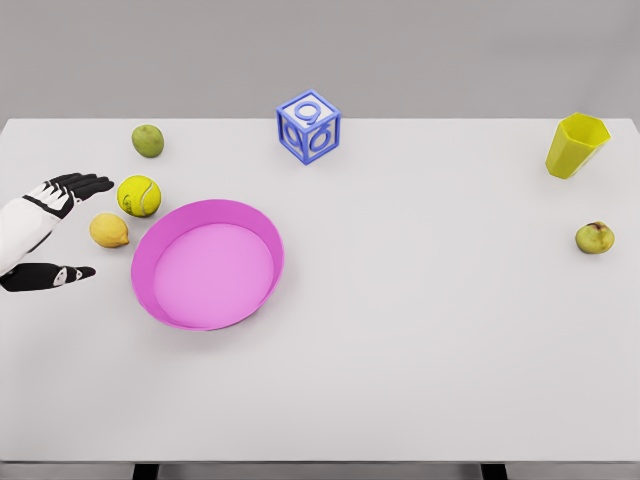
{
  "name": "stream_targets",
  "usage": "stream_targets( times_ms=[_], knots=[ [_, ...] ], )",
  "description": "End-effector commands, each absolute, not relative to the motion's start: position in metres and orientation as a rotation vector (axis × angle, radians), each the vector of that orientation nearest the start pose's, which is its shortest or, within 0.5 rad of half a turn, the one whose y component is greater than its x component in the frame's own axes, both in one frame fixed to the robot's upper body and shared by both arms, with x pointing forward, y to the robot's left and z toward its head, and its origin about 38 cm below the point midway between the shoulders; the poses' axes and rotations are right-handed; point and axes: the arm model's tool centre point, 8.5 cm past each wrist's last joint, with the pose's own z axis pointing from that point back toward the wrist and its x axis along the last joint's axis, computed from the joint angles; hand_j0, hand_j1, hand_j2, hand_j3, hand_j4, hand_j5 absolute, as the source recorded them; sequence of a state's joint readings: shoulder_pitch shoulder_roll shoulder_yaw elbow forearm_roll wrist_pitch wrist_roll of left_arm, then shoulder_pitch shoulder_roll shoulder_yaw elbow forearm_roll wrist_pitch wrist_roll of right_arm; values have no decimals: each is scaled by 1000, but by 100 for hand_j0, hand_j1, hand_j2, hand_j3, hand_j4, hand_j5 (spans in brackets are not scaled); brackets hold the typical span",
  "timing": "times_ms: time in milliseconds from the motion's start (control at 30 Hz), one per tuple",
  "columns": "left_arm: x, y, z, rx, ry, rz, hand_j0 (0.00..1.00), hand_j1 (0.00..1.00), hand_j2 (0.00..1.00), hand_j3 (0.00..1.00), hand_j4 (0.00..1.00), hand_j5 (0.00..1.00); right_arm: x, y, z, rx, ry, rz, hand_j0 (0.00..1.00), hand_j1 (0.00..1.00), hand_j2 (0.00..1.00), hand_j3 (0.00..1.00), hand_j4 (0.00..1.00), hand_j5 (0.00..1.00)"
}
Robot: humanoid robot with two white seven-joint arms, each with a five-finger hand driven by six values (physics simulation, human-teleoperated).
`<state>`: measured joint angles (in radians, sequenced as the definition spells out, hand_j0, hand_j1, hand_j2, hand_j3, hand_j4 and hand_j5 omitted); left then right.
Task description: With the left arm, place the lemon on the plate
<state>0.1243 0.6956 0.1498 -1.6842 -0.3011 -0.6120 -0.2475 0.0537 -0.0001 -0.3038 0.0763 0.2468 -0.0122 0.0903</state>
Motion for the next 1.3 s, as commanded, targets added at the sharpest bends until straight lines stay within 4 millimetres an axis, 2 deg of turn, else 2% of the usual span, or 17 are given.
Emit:
stream_targets(
  times_ms=[0,300,333,433,533,600,633,700,833,1033,1133,1267],
  knots=[
    [319,393,189,553,-1777,-1350,100,100,100,100,100,100,-58,-256,-258,22,110,-67,100,100,100,100,100,100],
    [319,391,193,529,-1814,-1307,100,100,100,100,100,100,-58,-256,-258,22,110,-67,100,100,100,100,100,100],
    [318,393,200,503,-1850,-1264,100,100,100,100,100,100,-58,-256,-258,22,110,-67,100,100,100,100,100,100],
    [319,401,202,507,-1861,-1217,100,100,100,100,100,100,-58,-256,-258,22,110,-67,100,100,100,100,100,100],
    [316,397,219,467,-1958,-1129,100,100,100,100,100,100,-58,-256,-258,22,110,-67,100,100,100,100,100,100],
    [310,398,239,527,-2036,-1079,100,100,100,100,100,100,-58,-256,-258,22,110,-67,100,100,100,100,100,100],
    [307,390,241,529,-2085,-1034,100,100,100,100,100,100,-58,-256,-258,22,110,-67,100,100,100,100,100,100],
    [306,391,241,538,-2093,-1016,100,100,100,100,100,100,-58,-256,-258,22,110,-69,100,100,100,100,100,100],
    [319,403,220,546,-1876,-852,100,100,100,100,100,100,-58,-256,-258,22,110,-67,100,100,100,100,100,100],
    [323,385,156,560,-1619,-627,100,100,100,100,100,100,-58,-256,-258,22,108,-67,100,100,100,100,100,100],
    [321,377,143,522,-1599,-540,100,100,100,100,100,100,-58,-256,-258,22,110,-67,100,100,100,100,100,100],
    [321,382,136,512,-1553,-499,100,100,100,100,100,100,-58,-256,-258,22,110,-67,100,100,100,100,100,100]
  ],
)
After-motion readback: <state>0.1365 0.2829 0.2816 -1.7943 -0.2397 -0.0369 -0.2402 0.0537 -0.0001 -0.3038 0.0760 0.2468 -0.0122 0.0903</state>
